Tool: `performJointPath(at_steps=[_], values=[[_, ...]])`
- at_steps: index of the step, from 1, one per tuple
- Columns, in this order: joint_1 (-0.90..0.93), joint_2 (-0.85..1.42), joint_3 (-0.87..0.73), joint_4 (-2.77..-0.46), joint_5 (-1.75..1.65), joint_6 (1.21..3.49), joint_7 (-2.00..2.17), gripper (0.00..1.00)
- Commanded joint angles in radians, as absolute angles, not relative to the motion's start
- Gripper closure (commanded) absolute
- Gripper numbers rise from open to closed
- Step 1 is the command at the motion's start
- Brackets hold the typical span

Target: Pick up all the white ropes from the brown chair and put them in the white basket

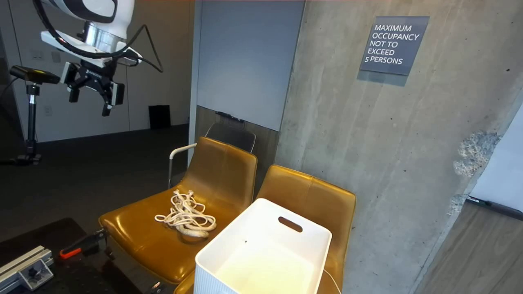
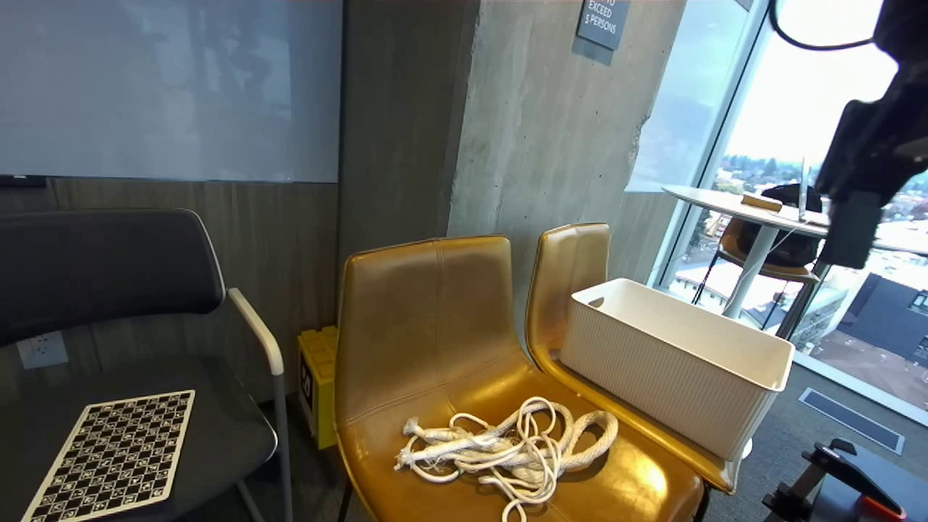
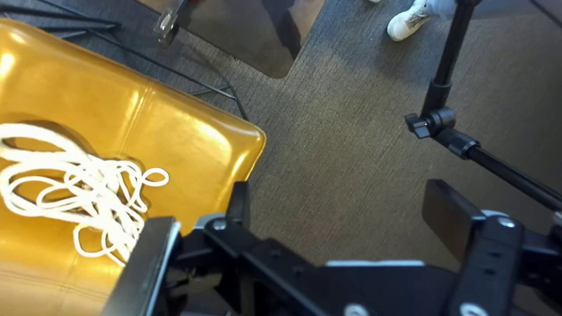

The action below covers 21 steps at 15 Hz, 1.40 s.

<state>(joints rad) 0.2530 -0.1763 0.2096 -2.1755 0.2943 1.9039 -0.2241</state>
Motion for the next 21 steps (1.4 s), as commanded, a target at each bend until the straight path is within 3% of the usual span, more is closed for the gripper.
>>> performJointPath(at_steps=[1, 11, 21], values=[[0.253, 0.038, 0.227, -2.036, 0.191, 2.011, -0.314, 0.0], [0.267, 0.491, 0.166, -1.809, -0.358, 2.315, -0.295, 0.0], [0.259, 0.803, 0.059, -1.616, -0.463, 2.332, -0.299, 0.0]])
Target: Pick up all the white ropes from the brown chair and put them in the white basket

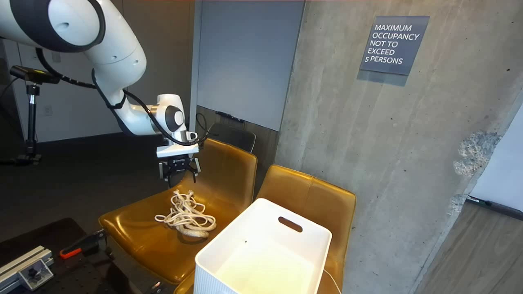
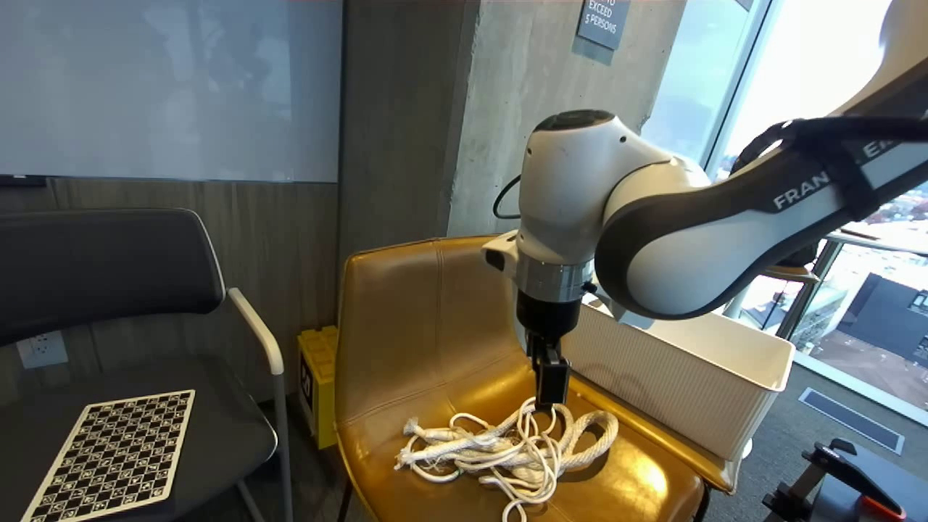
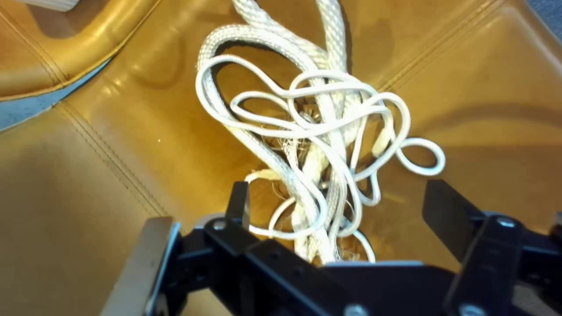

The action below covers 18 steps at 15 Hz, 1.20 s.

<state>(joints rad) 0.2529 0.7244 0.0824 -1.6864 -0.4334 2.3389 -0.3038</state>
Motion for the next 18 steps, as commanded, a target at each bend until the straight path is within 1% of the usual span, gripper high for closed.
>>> performJointPath(at_steps=[1, 7, 18], values=[[0.257, 0.828, 0.054, -1.597, -0.462, 2.328, -0.302, 0.0], [0.261, 0.968, 0.052, -1.496, -0.442, 2.317, -0.308, 0.0], [0.248, 1.177, 0.07, -1.27, -0.369, 2.186, -0.335, 0.0]])
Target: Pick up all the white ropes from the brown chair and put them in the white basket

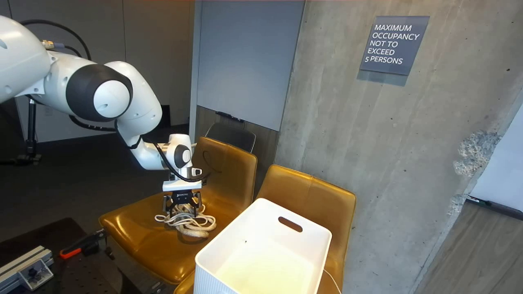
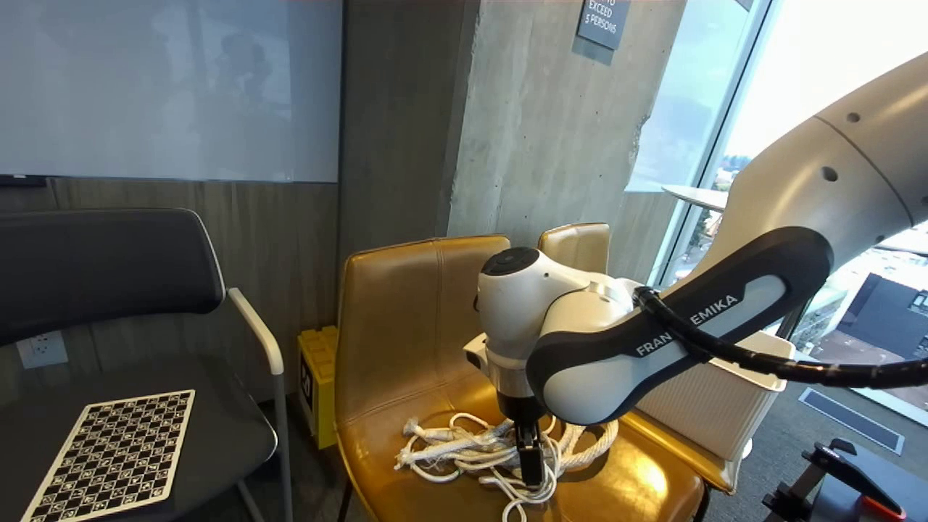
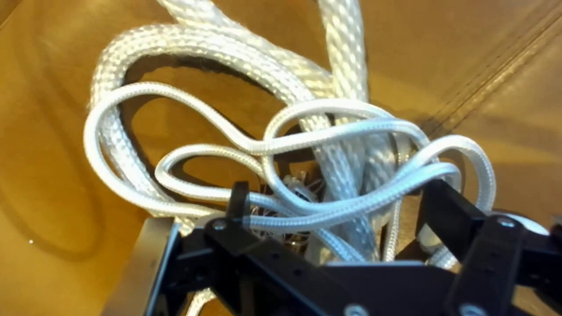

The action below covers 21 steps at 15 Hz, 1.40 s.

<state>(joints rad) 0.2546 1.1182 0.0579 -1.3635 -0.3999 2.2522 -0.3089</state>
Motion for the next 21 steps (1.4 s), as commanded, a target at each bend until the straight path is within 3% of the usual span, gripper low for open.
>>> performJointPath(at_steps=[1, 2, 3, 12, 14, 15, 21], values=[[0.248, 1.192, 0.069, -1.251, -0.365, 2.168, -0.334, 0.0], [0.249, 1.206, 0.067, -1.234, -0.36, 2.152, -0.333, 0.16], [0.248, 1.22, 0.065, -1.217, -0.357, 2.137, -0.331, 0.26], [0.256, 1.175, 0.06, -1.206, -0.336, 2.052, -0.303, 0.94], [0.252, 1.112, 0.068, -1.258, -0.332, 2.054, -0.295, 1.0], [0.252, 1.072, 0.072, -1.285, -0.33, 2.05, -0.289, 0.96], [0.244, 0.83, 0.105, -1.376, -0.275, 1.96, -0.247, 0.96]])
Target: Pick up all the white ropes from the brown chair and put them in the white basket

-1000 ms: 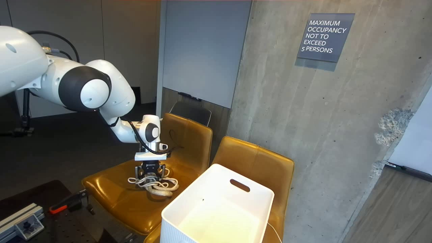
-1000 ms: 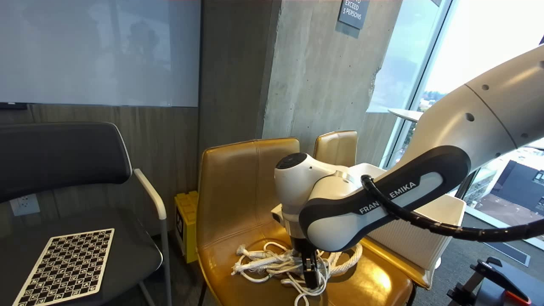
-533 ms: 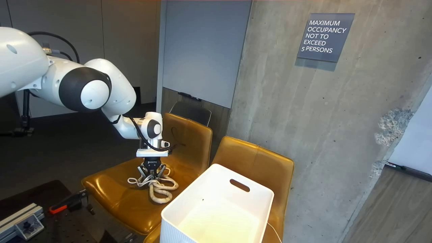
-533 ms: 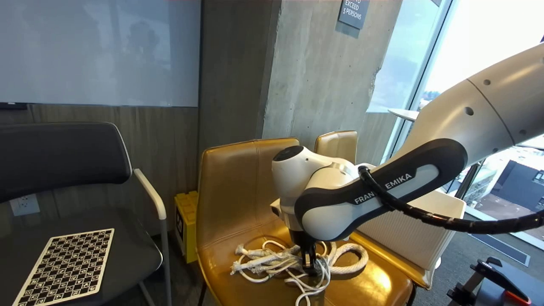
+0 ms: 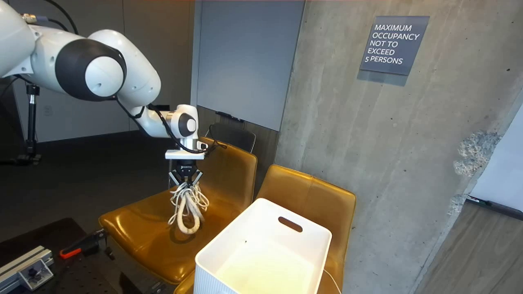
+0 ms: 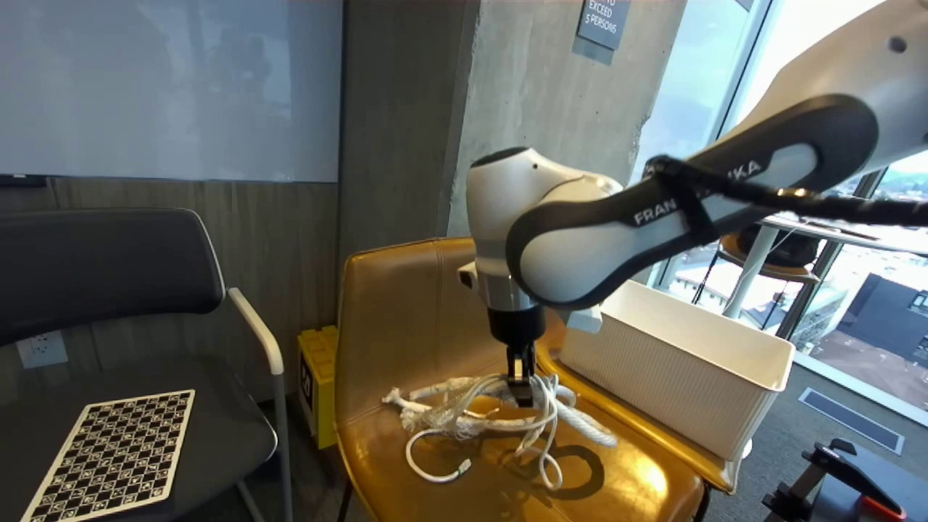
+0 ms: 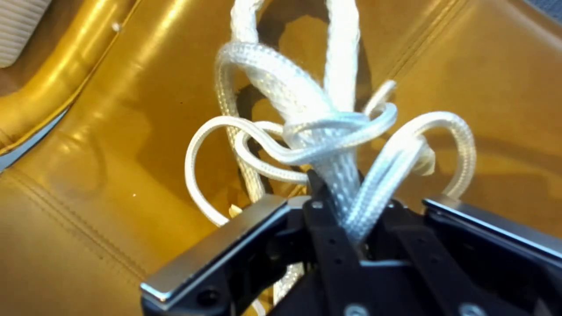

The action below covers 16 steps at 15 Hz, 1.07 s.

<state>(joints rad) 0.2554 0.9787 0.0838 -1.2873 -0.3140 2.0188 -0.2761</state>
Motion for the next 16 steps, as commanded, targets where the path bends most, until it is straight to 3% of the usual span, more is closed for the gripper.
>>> performJointPath(at_steps=[1, 8, 16], values=[[0.24, 0.79, 0.11, -1.384, -0.259, 1.94, -0.24, 0.96], [0.166, 0.518, 0.108, -1.401, -0.14, 1.854, -0.2, 0.96], [-0.022, 0.351, 0.056, -1.232, 0.032, 1.67, -0.233, 0.96]])
